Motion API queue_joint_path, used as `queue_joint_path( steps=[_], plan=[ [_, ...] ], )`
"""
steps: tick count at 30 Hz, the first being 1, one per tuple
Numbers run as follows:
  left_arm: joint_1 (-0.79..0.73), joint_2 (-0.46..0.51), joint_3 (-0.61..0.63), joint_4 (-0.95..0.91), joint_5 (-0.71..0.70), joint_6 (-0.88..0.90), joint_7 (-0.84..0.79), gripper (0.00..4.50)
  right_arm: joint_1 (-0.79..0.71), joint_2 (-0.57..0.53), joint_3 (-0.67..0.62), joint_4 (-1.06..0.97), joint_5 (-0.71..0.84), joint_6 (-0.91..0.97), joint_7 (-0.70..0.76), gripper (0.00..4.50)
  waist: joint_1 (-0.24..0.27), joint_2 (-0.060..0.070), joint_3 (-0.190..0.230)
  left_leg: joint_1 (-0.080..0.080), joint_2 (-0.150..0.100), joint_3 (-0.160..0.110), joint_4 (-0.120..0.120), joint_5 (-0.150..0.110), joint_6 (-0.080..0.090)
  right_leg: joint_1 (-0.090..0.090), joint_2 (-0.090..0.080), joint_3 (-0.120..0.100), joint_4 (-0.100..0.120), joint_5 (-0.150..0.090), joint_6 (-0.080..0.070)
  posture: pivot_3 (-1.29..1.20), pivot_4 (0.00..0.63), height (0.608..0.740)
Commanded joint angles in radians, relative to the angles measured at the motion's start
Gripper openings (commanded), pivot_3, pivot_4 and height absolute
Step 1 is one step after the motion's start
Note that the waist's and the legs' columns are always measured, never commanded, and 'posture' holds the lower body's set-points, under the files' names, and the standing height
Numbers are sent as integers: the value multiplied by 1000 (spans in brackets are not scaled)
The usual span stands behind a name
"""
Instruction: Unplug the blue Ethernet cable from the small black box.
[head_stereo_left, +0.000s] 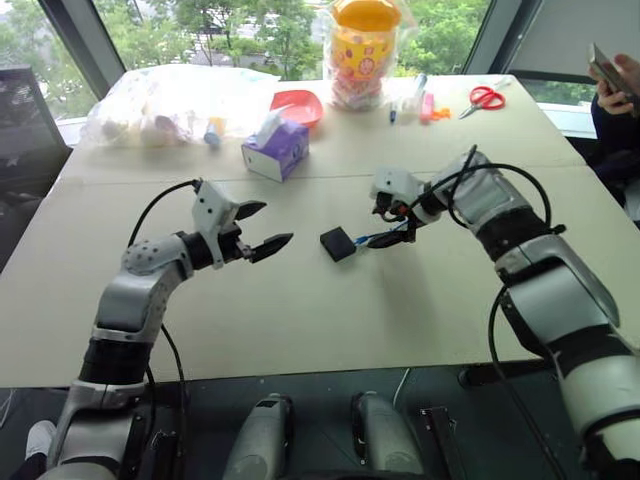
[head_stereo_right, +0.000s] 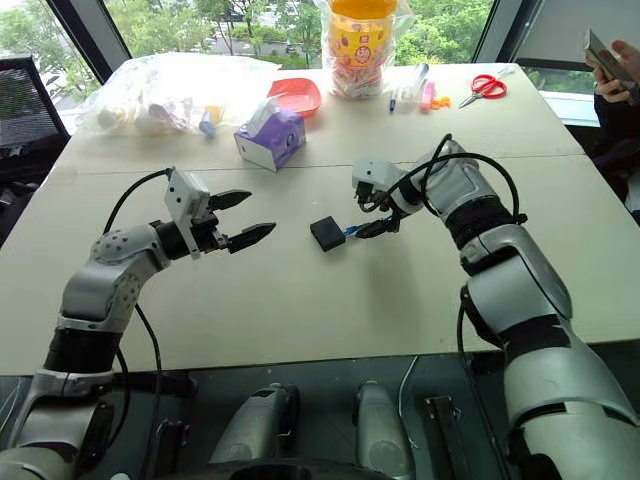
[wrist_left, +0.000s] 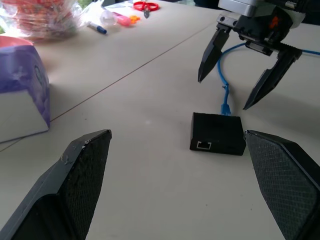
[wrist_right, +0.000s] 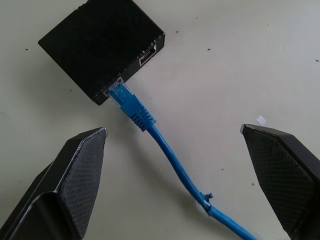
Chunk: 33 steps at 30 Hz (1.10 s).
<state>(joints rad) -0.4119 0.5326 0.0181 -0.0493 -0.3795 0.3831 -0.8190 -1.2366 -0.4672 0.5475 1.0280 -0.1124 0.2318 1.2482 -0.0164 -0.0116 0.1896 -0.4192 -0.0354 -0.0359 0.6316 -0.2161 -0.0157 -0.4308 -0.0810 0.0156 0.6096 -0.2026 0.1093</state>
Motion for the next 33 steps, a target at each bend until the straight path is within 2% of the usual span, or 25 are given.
queue_joint_path(
  steps=[1, 2, 3, 4, 11, 14, 16, 21, 23, 26, 29, 33],
  plan=[
    [14, 9, 28, -55, 2, -19, 17, 4430, -56, 40, -8, 100, -59, -71, 23, 4500, 0, 0, 0, 0, 0, 0, 0, 0, 0, 0, 0, 1, 2, 0, 0, 0, 150, 740],
    [22, 12, 31, -59, 6, -23, 24, 4430, -63, 55, -6, 120, -74, -86, 34, 4500, -1, 0, 0, 1, 0, 0, 0, 0, 0, -1, 0, 1, 2, 0, 0, 0, 150, 740],
    [29, 14, 34, -63, 8, -27, 30, 4500, -67, 68, -2, 134, -92, -101, 47, 3973, -2, 0, 0, 1, 0, 0, 0, 0, 0, -1, 0, 1, 3, 0, 0, 0, 150, 740],
    [34, 14, 37, -66, 11, -31, 37, 4500, -69, 81, 3, 142, -108, -116, 59, 3721, -4, 0, 0, 2, 0, 0, 0, 0, 0, -1, 0, 1, 4, 0, 0, 0, 150, 740],
    [14, 1, 35, -31, 8, -41, 60, 4500, -51, 123, -32, 111, -142, -136, 89, 236, -9, 0, 0, 10, 0, 0, -1, 0, -1, 4, 1, 1, 6, 0, 0, 0, 150, 740],
    [3, -2, 32, -12, 8, -43, 58, 4500, -39, 118, -46, 74, -148, -132, 90, 105, -13, 0, 0, 10, 0, 0, -1, 0, -1, 4, 1, 1, 7, 0, 0, 0, 150, 740],
    [-12, -4, 22, 11, 1, -26, 44, 4500, -6, 89, -59, -24, -163, -148, 20, 105, -15, 0, 0, 10, 0, 0, -1, 1, -1, 4, 1, 1, 7, 0, 0, 0, 150, 740],
    [-75, -21, -34, 46, -51, 69, -49, 4500, 292, -75, -207, -606, -279, -341, -456, 105, 4, 0, 0, 8, -1, 1, -1, 0, -1, 3, 0, 2, 7, -1, 1, 0, 150, 740],
    [-93, -26, -34, 40, -96, 138, -79, 4500, 374, -81, -265, -739, -307, -298, -578, 105, 4, 0, 0, 8, -1, 2, -1, 0, -1, 2, 0, 3, 7, -1, 1, 0, 150, 740],
    [-134, -42, -10, 24, -197, 271, -107, 4500, 548, -81, -337, -1002, -302, -222, -626, 105, 1, -1, 0, 8, -1, 2, -1, 1, -1, 2, 0, 3, 7, -1, 1, 0, 150, 740],
    [-168, -46, -7, 26, -232, 319, -123, 4500, 682, -72, -359, -1183, -287, -254, -664, 105, -2, -1, 0, 9, 0, 2, -1, 1, -1, 3, 1, 4, 8, -1, 1, 0, 150, 740],
    [-202, -56, -7, 31, -256, 348, -126, 4500, 791, -57, -364, -1298, -267, -254, -677, 105, -1, -1, 0, 9, 0, 2, 1, 1, -1, 4, 1, 4, 7, -3, -2, 0, 150, 740]
  ],
)
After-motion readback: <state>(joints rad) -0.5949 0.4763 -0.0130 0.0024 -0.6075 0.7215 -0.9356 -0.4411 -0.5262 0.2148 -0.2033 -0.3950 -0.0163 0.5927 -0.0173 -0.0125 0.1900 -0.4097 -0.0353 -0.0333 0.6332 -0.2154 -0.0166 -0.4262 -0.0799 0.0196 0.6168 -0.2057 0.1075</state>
